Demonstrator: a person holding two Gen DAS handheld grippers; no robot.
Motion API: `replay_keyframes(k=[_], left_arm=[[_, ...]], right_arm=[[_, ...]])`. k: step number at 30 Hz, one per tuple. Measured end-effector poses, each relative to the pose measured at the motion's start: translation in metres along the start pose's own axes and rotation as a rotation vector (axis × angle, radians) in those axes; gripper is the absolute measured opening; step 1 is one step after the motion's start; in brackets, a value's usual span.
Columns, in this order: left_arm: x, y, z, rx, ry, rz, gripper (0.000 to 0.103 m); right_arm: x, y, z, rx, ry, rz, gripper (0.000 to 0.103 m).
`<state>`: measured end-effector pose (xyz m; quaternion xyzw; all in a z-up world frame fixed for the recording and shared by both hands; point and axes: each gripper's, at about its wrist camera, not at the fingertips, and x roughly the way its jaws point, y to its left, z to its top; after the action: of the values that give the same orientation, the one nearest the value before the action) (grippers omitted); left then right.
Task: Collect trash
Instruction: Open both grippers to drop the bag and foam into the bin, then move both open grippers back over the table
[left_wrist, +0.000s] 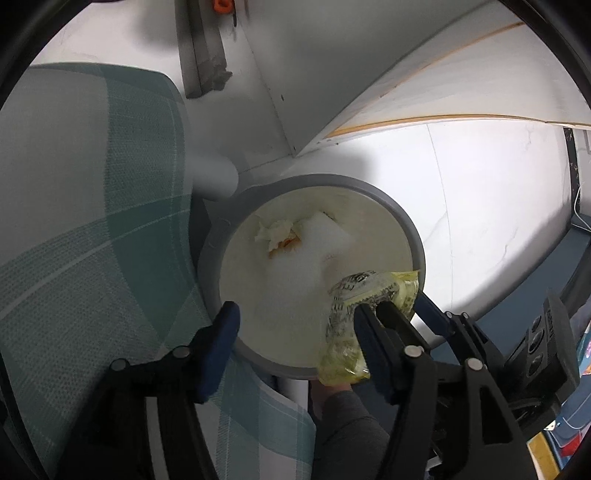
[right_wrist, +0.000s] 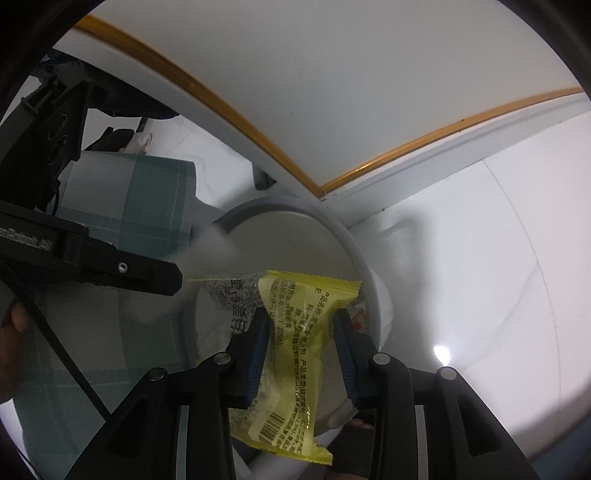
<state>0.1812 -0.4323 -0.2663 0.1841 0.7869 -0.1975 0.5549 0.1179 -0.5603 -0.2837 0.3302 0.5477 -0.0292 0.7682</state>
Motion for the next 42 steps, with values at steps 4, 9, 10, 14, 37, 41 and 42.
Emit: replay_keyframes(k=[4, 9, 10, 14, 37, 41, 42], left_arm=[[-0.004, -0.001, -0.002, 0.024, -0.009, 0.012, 0.062], [-0.016, -0.003, -0.007, 0.048, -0.027, -0.018, 0.066], [-0.02, -0.005, -0.008, 0.068, -0.038, -0.022, 0.066], [-0.04, -0.012, -0.018, 0.134, -0.125, -0.025, 0.066], [-0.221, 0.036, -0.195, 0.093, -0.925, -0.079, 0.075], [-0.229, 0.064, -0.215, 0.027, -0.968, -0.078, 0.075], [-0.232, 0.072, -0.221, 0.012, -0.991, -0.07, 0.075]], right_arm=[[-0.003, -0.001, -0.002, 0.013, -0.005, 0.019, 0.053], [-0.008, 0.0, -0.005, 0.012, -0.001, 0.027, 0.058], [-0.01, 0.0, -0.006, 0.008, -0.002, 0.027, 0.058], [-0.025, -0.001, -0.012, 0.004, -0.019, 0.025, 0.059], [-0.272, 0.135, -0.019, -0.193, -0.545, -0.099, 0.073], [-0.299, 0.172, -0.034, -0.211, -0.609, -0.089, 0.073], [-0.303, 0.18, -0.036, -0.217, -0.62, -0.085, 0.073]])
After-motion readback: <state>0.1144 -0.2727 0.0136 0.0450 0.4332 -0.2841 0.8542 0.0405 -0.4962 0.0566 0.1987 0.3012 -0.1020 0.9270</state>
